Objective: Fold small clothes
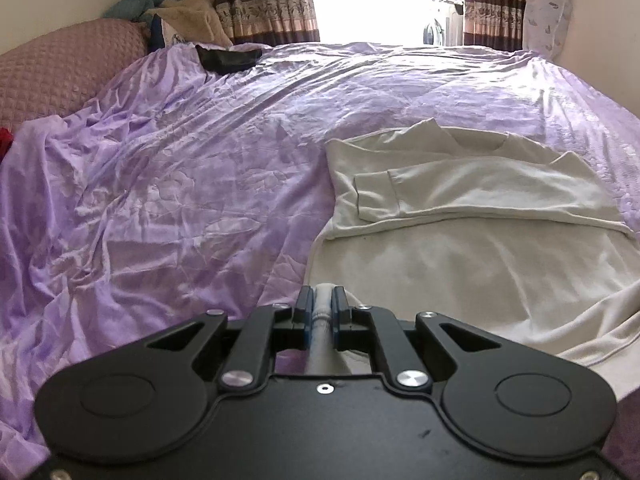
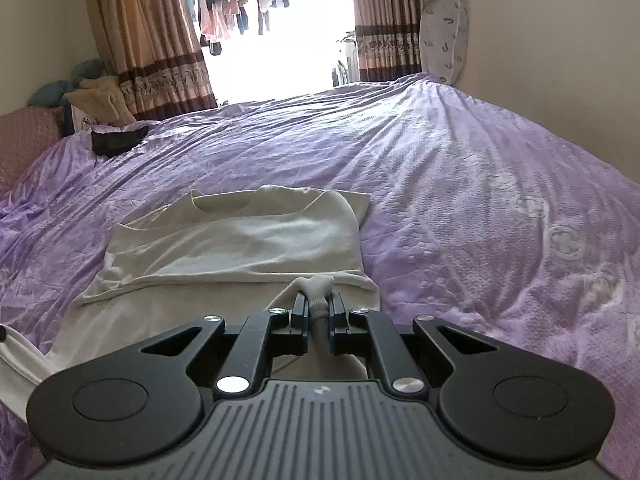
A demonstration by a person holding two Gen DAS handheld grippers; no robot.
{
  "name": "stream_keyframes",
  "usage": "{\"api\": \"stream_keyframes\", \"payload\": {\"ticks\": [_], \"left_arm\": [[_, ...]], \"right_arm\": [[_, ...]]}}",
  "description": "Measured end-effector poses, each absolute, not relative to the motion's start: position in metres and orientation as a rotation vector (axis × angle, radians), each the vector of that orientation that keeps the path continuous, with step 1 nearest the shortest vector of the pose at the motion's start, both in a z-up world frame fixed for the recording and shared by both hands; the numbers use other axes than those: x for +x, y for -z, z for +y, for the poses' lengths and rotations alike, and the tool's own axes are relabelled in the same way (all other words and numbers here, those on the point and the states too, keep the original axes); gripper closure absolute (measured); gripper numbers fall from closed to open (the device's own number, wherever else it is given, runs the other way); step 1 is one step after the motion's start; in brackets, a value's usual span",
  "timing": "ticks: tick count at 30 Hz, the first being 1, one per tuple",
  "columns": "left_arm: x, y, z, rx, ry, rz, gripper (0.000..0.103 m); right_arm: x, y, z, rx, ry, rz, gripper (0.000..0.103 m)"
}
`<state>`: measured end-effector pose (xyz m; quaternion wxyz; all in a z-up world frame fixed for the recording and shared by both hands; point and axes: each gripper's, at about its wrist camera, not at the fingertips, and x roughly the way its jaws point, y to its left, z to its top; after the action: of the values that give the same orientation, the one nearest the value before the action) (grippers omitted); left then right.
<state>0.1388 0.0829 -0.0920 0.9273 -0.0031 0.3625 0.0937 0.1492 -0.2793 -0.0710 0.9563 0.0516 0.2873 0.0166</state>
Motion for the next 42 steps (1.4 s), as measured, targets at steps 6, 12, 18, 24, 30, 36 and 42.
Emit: {"api": "stream_keyframes", "payload": {"ticks": [6, 12, 18, 24, 30, 36, 42], "left_arm": [[0.135, 0.098, 0.087, -0.016, -0.201, 0.764, 0.095], [0.14, 0.091, 0.084, -0.006, -0.198, 0.754, 0.095], [0.185, 0.07, 0.08, 0.027, -0.204, 0.698, 0.095], [0.26, 0.052, 0.082, 0.061, -0.218, 0.646, 0.095], [0.345, 0.052, 0.086, 0.078, -0.237, 0.625, 0.095], [0.431, 0.069, 0.1, 0.023, -0.262, 0.662, 0.084], [0.437, 0.074, 0.115, 0.059, -0.33, 0.599, 0.055]], "right_arm": [[0.149, 0.071, -0.281, 0.101, -0.037, 0.604, 0.094], [0.148, 0.068, -0.28, 0.089, -0.034, 0.608, 0.094], [0.177, 0.047, -0.281, 0.102, -0.025, 0.561, 0.094], [0.236, 0.036, -0.28, 0.132, -0.019, 0.532, 0.094], [0.301, 0.044, -0.286, 0.212, 0.017, 0.516, 0.094], [0.379, 0.064, -0.299, 0.301, 0.034, 0.558, 0.093], [0.397, 0.068, -0.313, 0.338, 0.084, 0.475, 0.073]]}}
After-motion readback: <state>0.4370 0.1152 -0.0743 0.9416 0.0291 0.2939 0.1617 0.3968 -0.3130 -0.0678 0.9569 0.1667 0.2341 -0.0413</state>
